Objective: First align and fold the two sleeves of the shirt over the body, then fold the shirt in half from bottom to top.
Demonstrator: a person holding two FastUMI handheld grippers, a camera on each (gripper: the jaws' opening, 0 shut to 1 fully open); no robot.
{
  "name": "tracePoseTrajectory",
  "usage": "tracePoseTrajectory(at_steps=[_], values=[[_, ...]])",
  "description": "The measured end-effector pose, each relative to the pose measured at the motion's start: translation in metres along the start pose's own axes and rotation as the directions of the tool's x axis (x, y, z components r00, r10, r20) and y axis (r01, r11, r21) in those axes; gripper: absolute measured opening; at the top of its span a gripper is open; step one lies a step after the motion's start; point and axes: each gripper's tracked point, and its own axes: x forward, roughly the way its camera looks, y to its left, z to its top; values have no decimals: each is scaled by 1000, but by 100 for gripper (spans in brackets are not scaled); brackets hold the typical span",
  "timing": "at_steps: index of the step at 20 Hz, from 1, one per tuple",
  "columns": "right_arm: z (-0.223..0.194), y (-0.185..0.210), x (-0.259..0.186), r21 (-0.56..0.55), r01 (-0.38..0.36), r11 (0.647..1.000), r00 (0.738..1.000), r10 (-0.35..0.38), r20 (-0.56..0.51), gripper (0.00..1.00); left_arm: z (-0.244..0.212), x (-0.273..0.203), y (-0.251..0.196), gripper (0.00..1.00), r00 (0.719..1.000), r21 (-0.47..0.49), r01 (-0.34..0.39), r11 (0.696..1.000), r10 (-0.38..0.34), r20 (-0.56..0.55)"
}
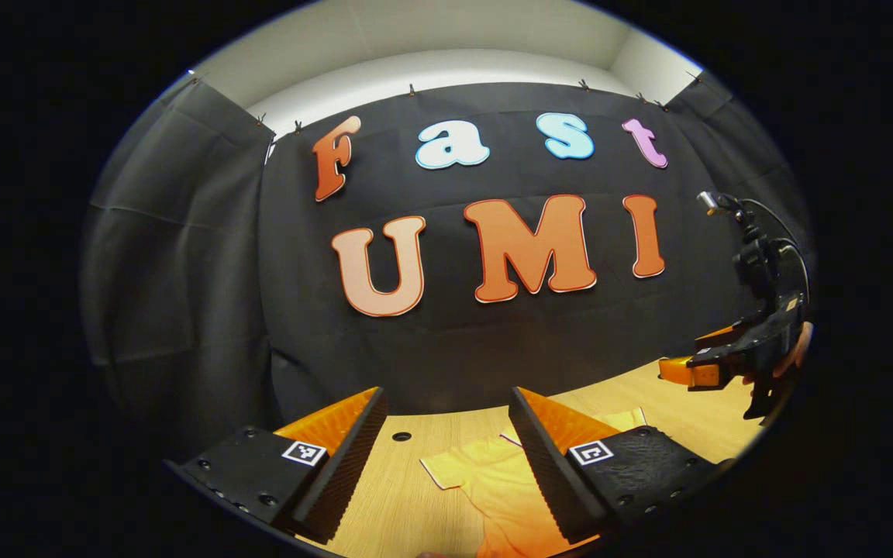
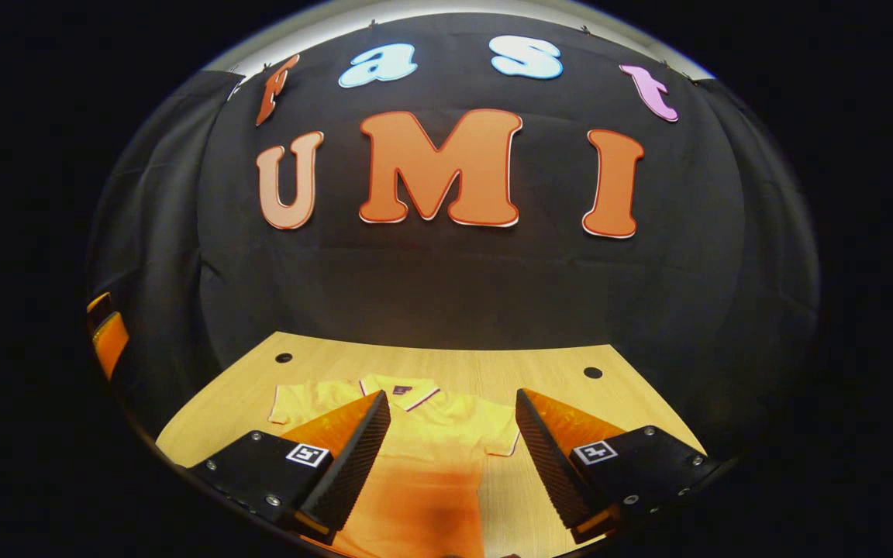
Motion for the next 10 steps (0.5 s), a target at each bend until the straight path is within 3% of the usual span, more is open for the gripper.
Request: tracePoseTrajectory(at_steps=[10], values=[[-44, -28, 80, 59, -23, 998, 975, 36, -219, 99, 24, -10, -1, 98, 988, 34, -149, 988, 148, 33]])
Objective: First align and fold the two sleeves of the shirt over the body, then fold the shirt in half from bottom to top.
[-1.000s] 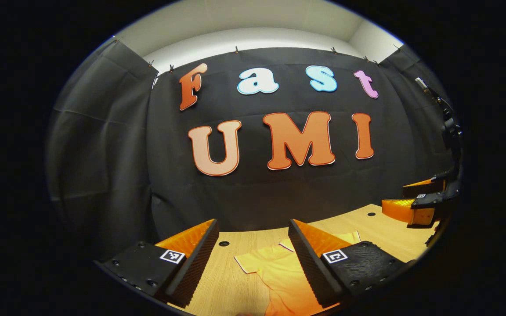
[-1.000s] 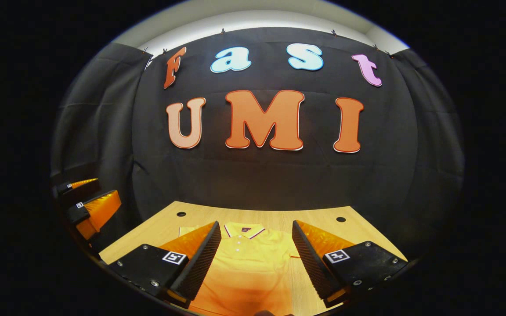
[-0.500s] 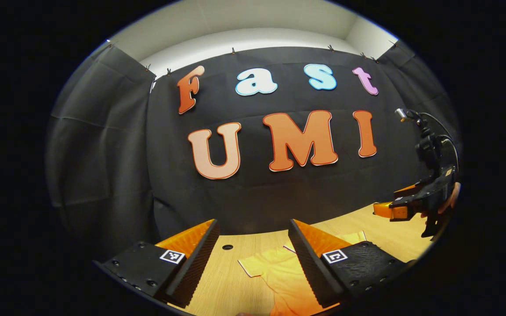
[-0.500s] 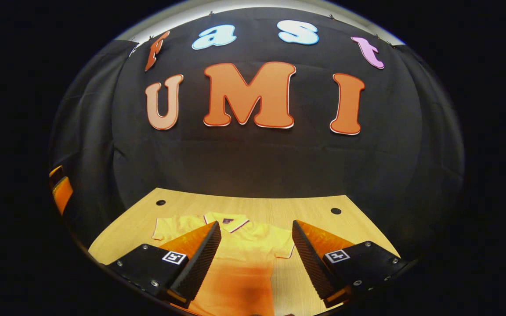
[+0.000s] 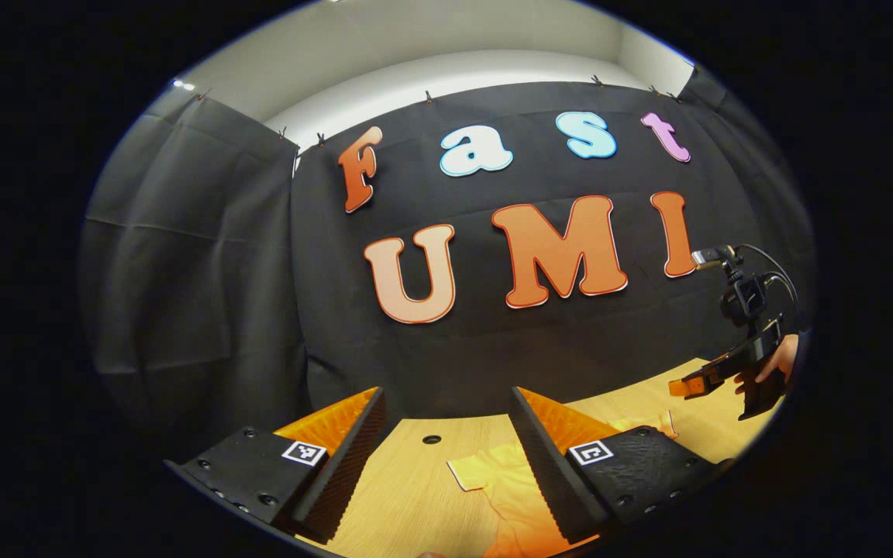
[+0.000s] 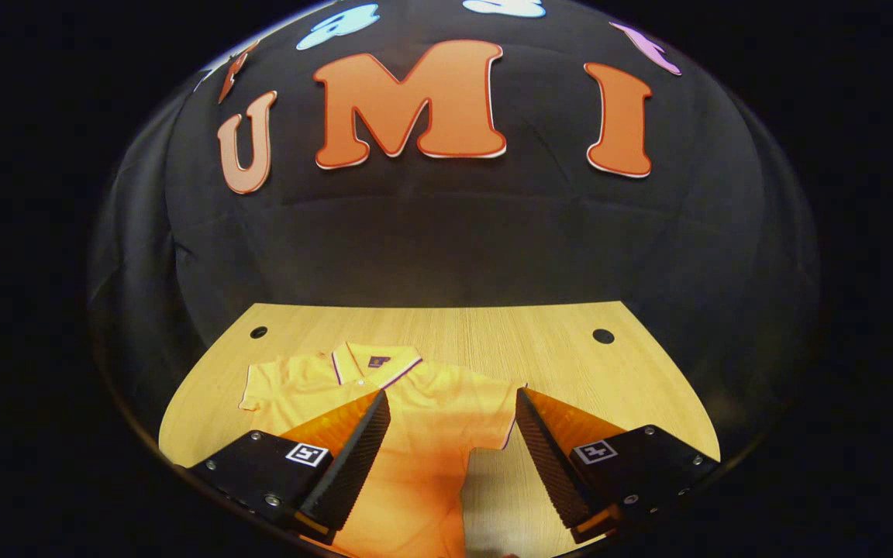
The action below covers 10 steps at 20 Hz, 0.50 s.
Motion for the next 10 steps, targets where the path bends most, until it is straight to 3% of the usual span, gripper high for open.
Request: tracePoseTrajectory(at_steps=[5, 10], values=[[-26, -25, 46, 7, 1, 1000, 990, 0, -139, 99, 11, -11, -22, 98, 999, -25, -35, 999, 34, -8], [-53, -37, 85, 20, 1, 1000, 958, 4, -287, 98, 14, -27, -35, 98, 997, -16, -67, 998, 66, -50]])
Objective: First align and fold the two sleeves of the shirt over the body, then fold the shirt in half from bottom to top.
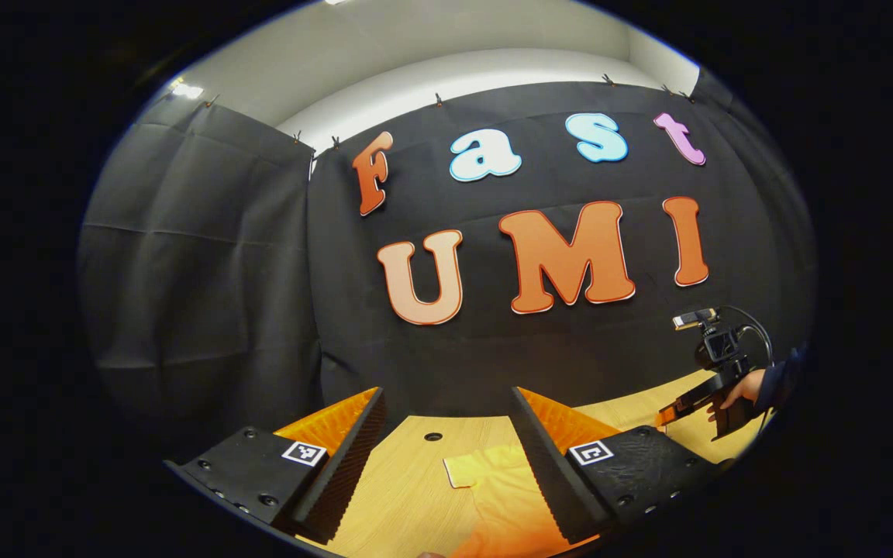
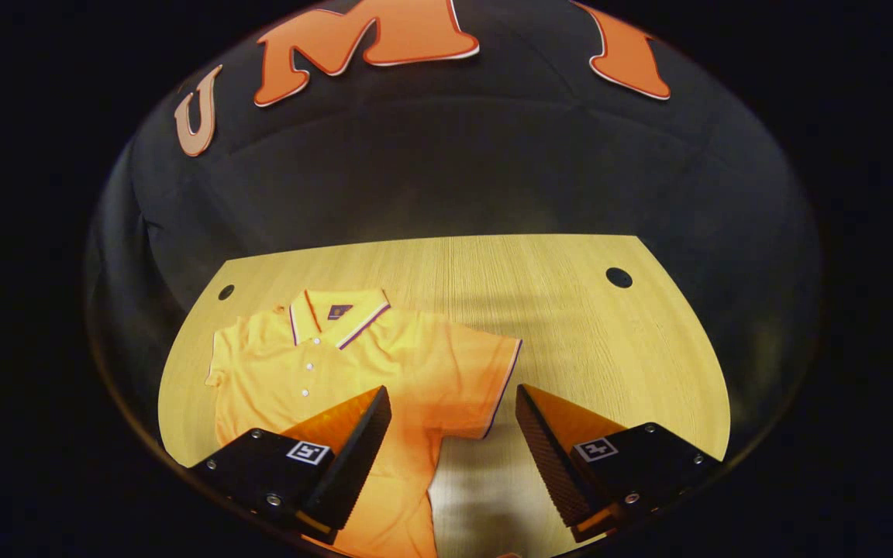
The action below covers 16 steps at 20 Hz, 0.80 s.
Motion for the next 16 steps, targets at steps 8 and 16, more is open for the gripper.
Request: tracePoseTrajectory(at_steps=[8, 16], values=[[-11, -35, 63, 55, 77, 996, 978, -64, -200, 97, -6, 9, 22, 98, 999, 5, -46, 999, 46, -26], [-43, -51, 99, 90, 116, 989, 927, -76, -368, 87, -14, 24, 15, 98, 999, 14, -24, 1000, 25, -47]])
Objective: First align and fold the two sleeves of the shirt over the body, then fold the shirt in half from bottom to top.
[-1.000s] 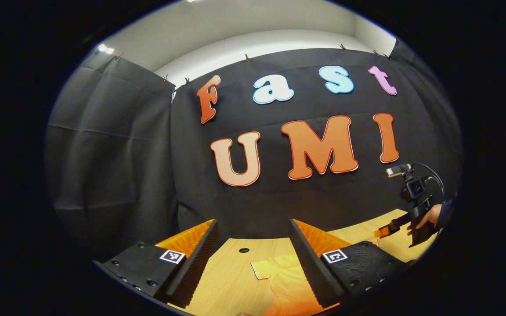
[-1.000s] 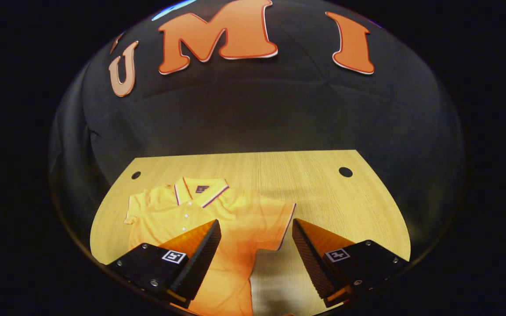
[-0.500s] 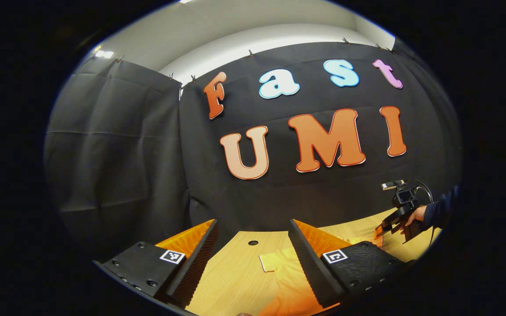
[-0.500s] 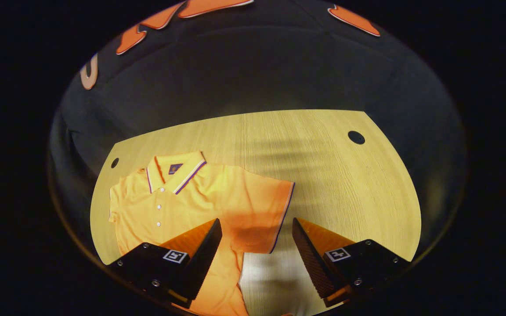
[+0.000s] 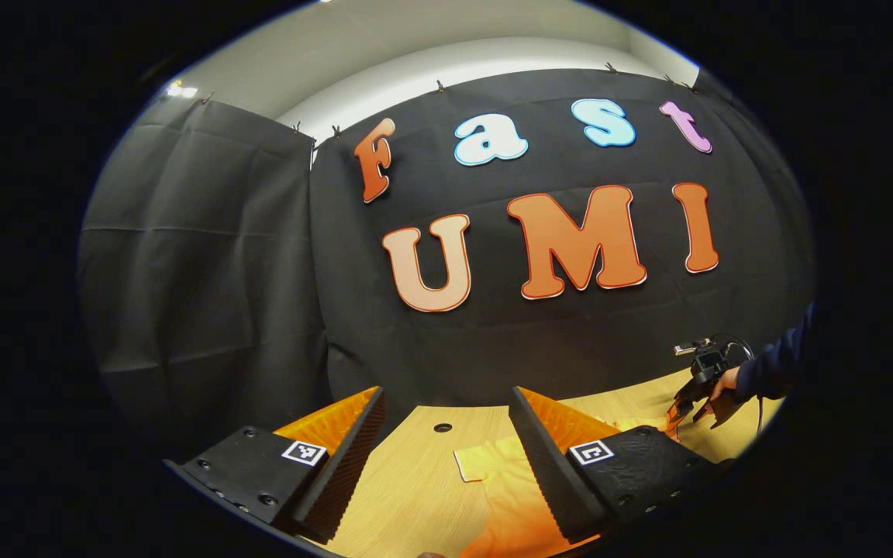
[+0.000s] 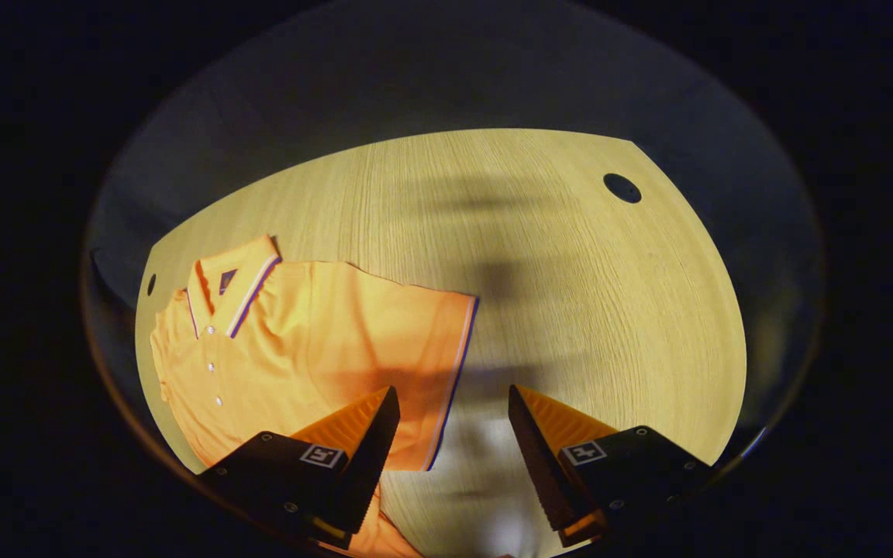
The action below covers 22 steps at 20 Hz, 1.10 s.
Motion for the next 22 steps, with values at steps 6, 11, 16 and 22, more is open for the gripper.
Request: tracePoseTrajectory(at_steps=[6, 11, 16, 22], values=[[1, 14, 15, -69, 12, 998, 1000, -13, -19, 69, -12, 7, 1, 98, 999, 6, -8, 1000, 9, -44], [4, 23, 16, -74, -8, 997, 1000, 6, -23, 27, -21, 13, -4, 98, 997, 7, 2, 1000, -1, -71], [20, 56, -5, -48, -149, 988, 988, 151, 35, 17, -25, 19, -3, 98, 997, 1, 14, 1000, -14, -82], [42, 100, -46, -114, -240, 964, 960, 253, 119, 15, -33, 26, 1, 98, 995, -26, 27, 999, -29, -97]])
